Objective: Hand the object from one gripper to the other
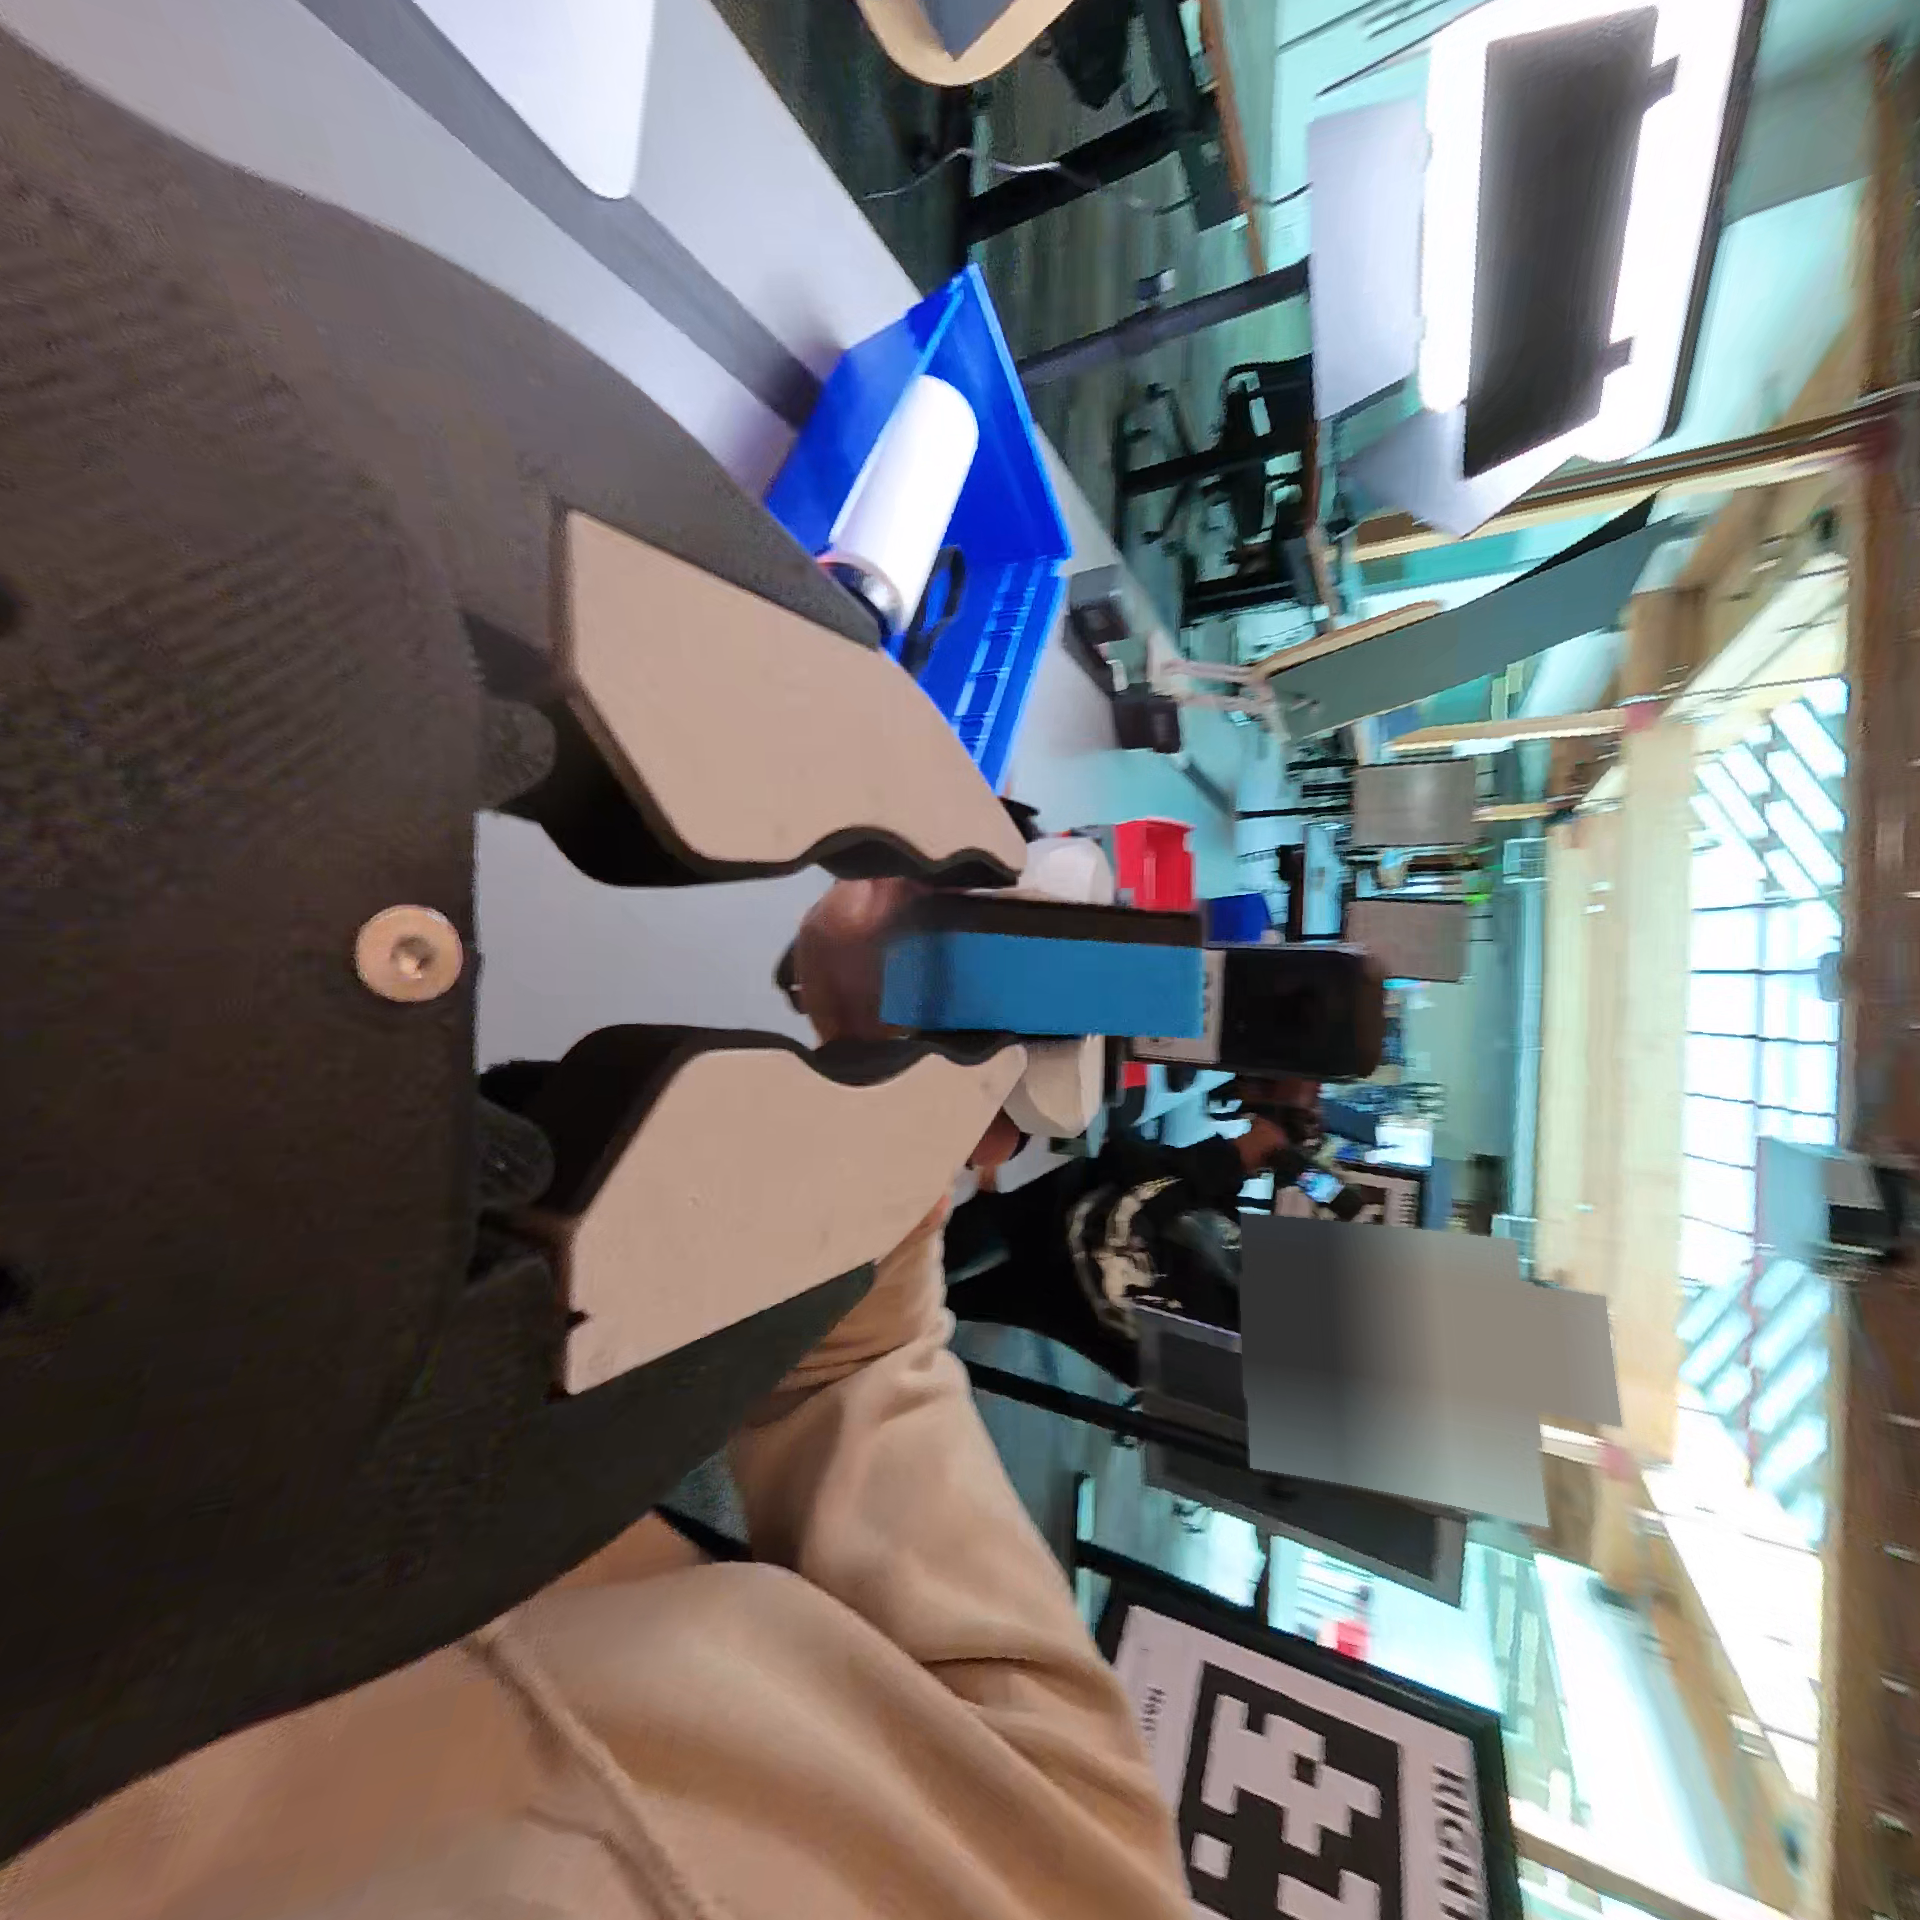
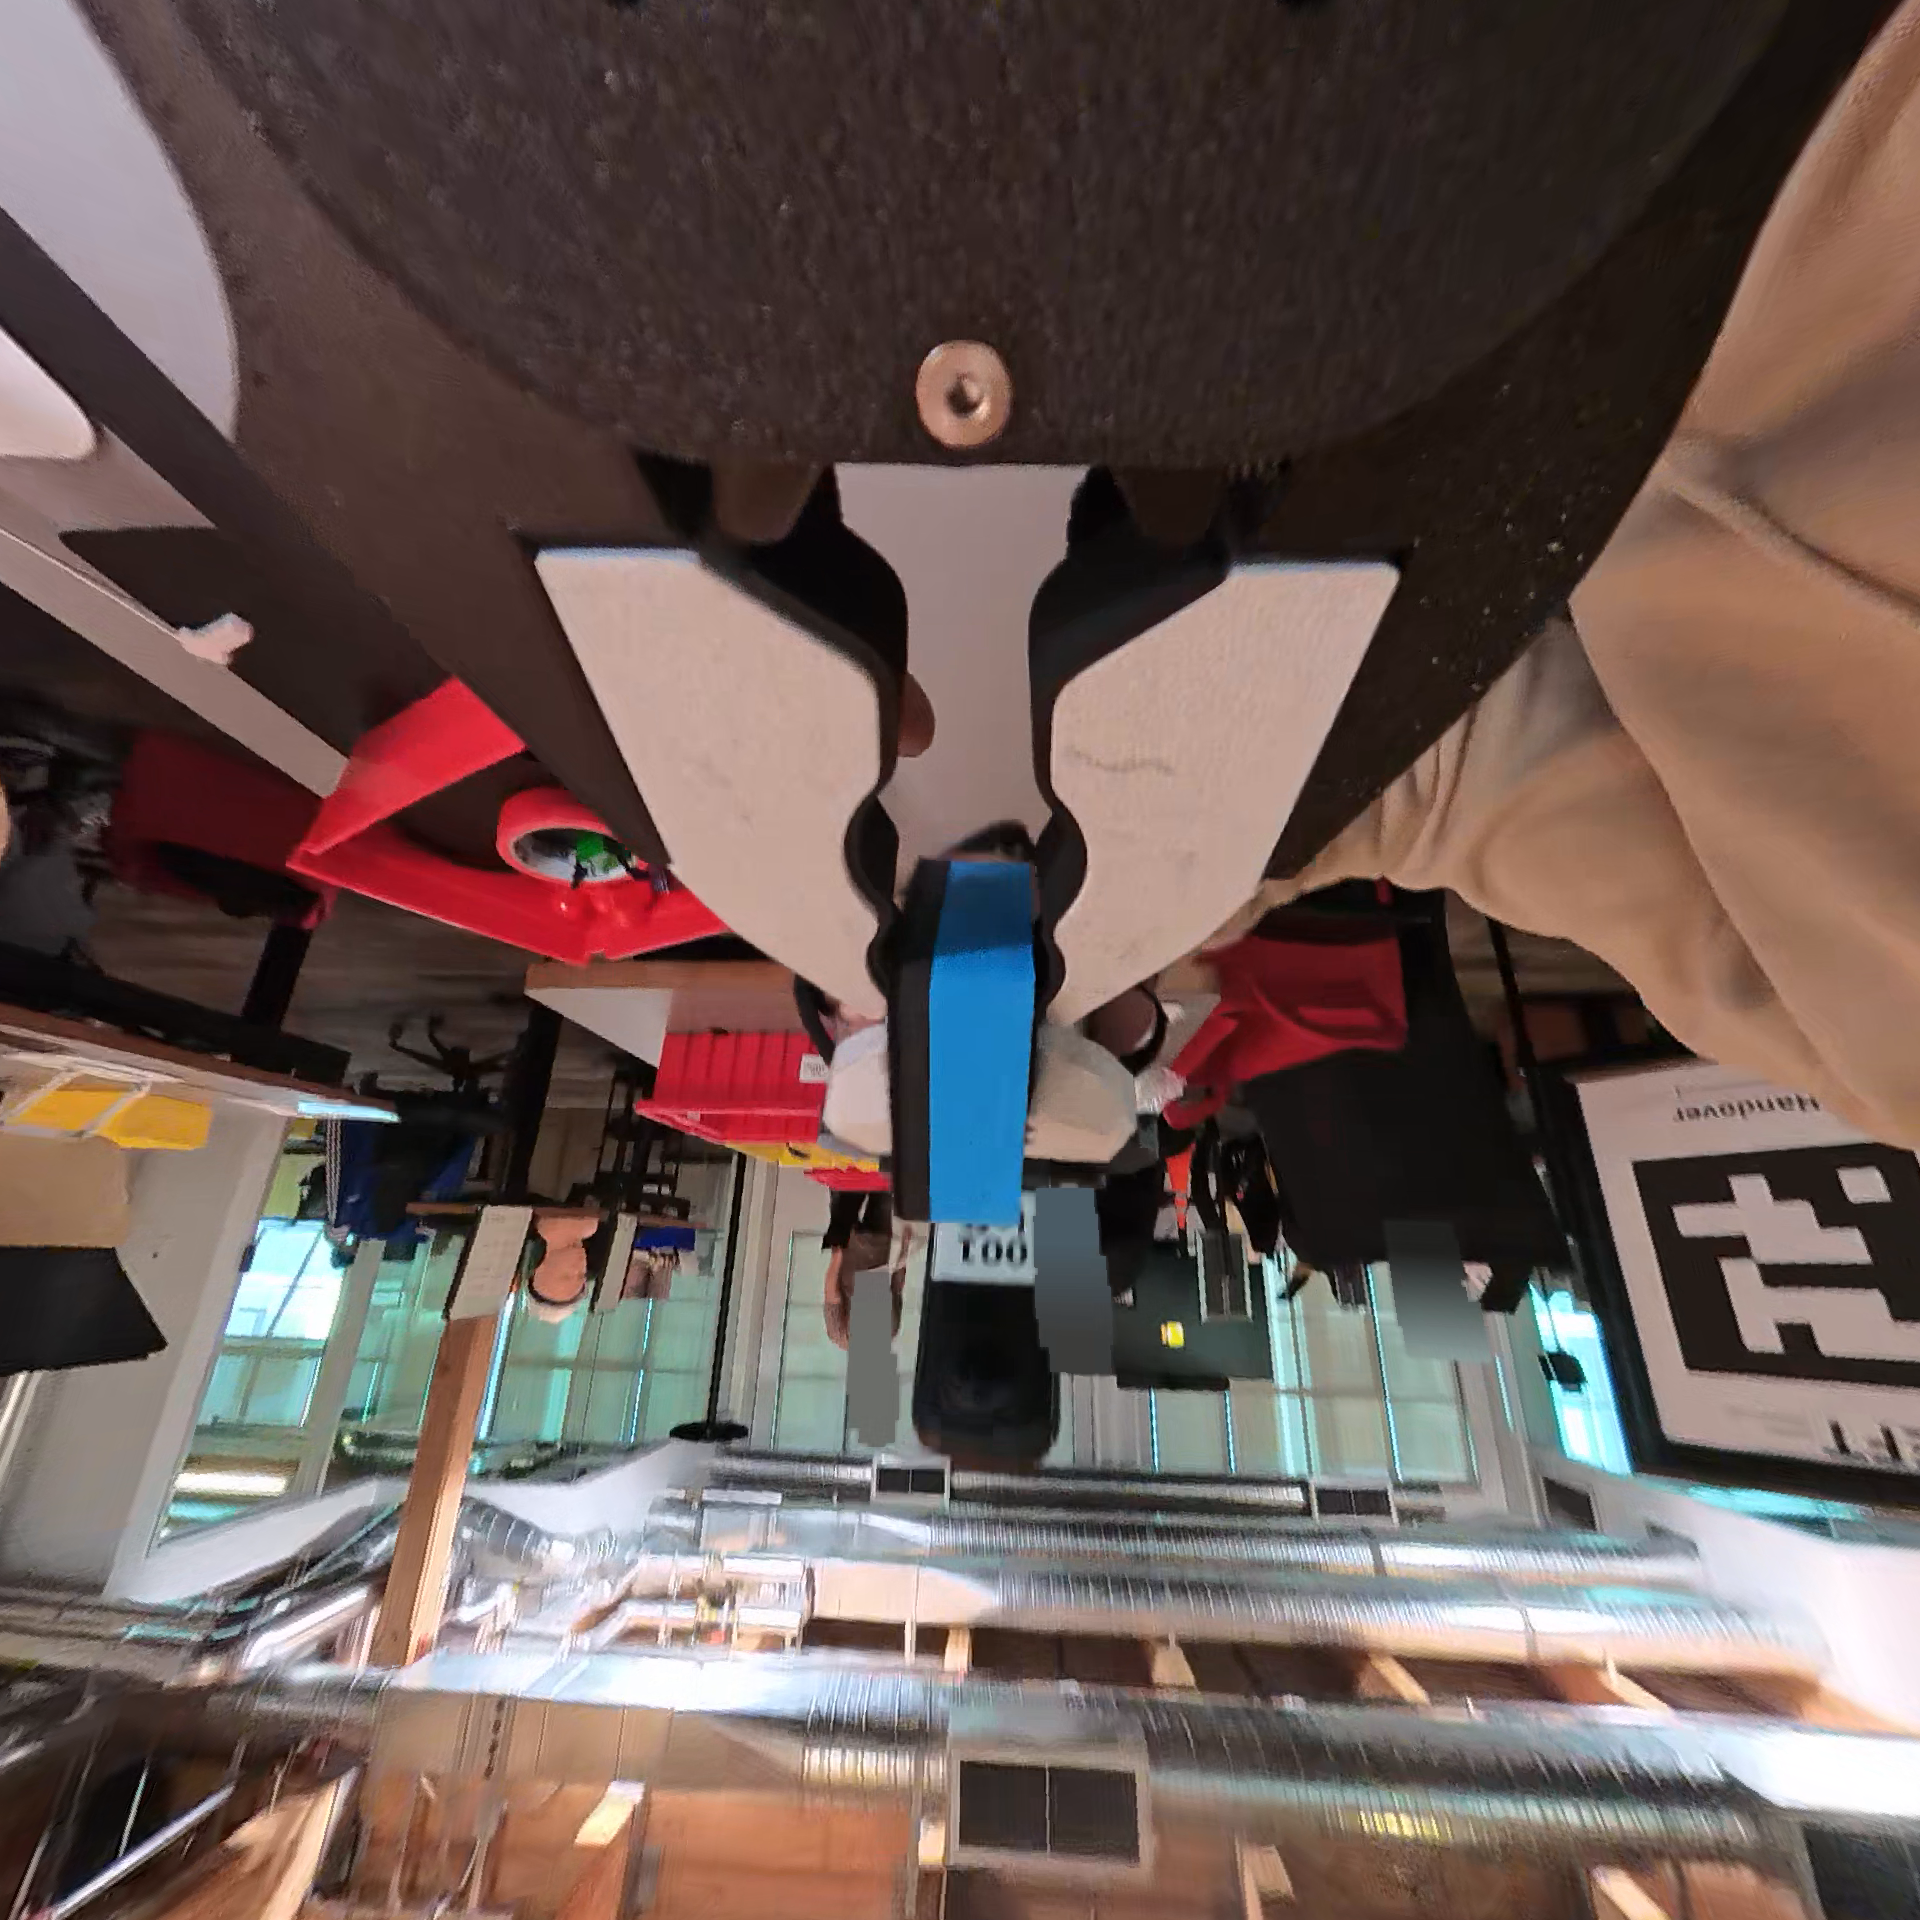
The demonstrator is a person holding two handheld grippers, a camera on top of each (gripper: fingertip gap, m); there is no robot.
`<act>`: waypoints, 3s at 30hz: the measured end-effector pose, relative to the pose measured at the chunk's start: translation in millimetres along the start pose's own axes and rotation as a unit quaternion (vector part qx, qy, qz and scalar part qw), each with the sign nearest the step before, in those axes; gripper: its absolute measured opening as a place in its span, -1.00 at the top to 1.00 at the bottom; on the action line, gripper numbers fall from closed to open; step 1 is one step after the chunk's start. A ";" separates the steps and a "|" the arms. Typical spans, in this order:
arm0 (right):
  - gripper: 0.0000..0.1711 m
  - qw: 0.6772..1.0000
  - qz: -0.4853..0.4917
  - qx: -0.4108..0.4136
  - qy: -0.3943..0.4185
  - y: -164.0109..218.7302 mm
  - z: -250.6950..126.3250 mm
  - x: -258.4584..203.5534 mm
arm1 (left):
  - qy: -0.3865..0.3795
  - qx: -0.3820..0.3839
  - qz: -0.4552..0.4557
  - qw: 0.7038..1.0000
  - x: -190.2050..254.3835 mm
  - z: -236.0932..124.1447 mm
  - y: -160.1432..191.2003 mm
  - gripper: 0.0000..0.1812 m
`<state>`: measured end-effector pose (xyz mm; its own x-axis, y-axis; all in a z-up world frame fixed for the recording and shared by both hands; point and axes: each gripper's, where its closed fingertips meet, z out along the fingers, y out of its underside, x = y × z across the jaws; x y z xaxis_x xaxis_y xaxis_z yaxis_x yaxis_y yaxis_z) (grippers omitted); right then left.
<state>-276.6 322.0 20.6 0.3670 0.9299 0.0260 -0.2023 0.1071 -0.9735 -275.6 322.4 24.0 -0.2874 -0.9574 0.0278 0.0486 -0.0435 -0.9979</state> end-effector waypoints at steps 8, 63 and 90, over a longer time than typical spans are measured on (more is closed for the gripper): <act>0.72 0.989 0.042 0.145 0.008 -23.8 -5.8 3.6 | 0.018 0.093 -0.036 0.995 2.3 14.6 -11.4 0.75; 0.63 1.000 0.004 0.023 -0.011 -0.1 -6.3 1.9 | 0.026 -0.129 -0.028 0.991 3.7 -14.1 33.0 0.75; 0.52 0.965 -0.209 -0.076 0.136 20.7 -6.9 30.8 | -0.060 -0.088 -0.067 0.992 -32.4 -15.0 29.8 0.75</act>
<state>-263.2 350.4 -0.3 0.6171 0.6873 0.3833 0.1436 0.3805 -0.9135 -279.1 356.4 -7.5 -0.1640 -0.9739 0.1570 -0.1524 -0.1323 -0.9794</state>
